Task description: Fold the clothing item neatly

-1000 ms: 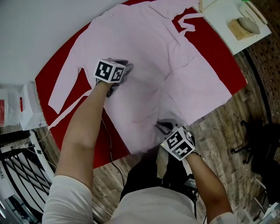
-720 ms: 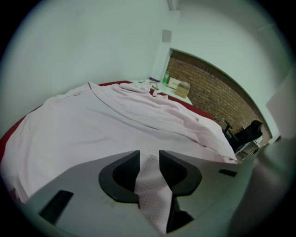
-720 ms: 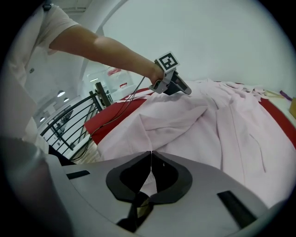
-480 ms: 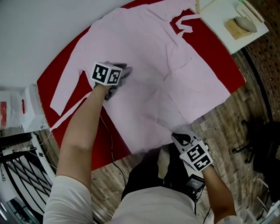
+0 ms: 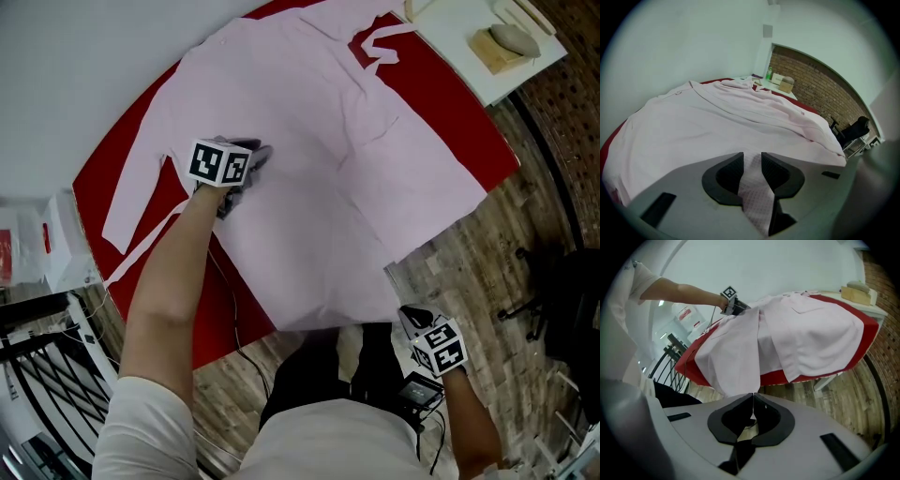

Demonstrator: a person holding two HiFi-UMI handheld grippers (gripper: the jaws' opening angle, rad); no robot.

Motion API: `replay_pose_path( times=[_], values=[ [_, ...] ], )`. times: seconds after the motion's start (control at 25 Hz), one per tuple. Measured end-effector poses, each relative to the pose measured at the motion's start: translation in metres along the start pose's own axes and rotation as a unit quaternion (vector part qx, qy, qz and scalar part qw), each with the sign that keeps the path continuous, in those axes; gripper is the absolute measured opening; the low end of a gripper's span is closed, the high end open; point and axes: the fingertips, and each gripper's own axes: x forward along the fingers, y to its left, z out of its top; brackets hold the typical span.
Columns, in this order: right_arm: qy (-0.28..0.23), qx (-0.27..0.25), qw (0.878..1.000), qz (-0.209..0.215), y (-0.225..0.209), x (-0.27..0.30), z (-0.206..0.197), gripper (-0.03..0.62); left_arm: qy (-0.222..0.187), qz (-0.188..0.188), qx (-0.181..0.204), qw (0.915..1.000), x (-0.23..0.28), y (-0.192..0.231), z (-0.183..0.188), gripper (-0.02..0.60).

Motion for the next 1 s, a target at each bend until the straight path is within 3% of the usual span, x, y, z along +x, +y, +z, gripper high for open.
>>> replay_pose_path(
  times=[0.24,0.64,0.76,1.0],
  values=[
    [0.003,0.053,0.998,-0.023,-0.024,0.010,-0.021,0.019,-0.006,0.003,-0.002,1.0000,0.001,0.000,0.000,0.112],
    [-0.011,0.071,0.995,-0.071,-0.047,0.025,-0.011,0.023,-0.021,0.004,-0.006,0.9998,-0.005,0.001,0.006,0.127],
    [-0.037,0.065,0.994,-0.077,-0.047,0.017,0.009,0.095,-0.025,0.006,-0.002,0.9997,-0.007,0.004,0.012,0.127],
    [-0.121,0.025,0.991,-0.056,-0.020,0.007,0.099,0.100,-0.040,0.013,-0.022,0.9989,-0.005,0.017,0.032,0.127]
  ],
)
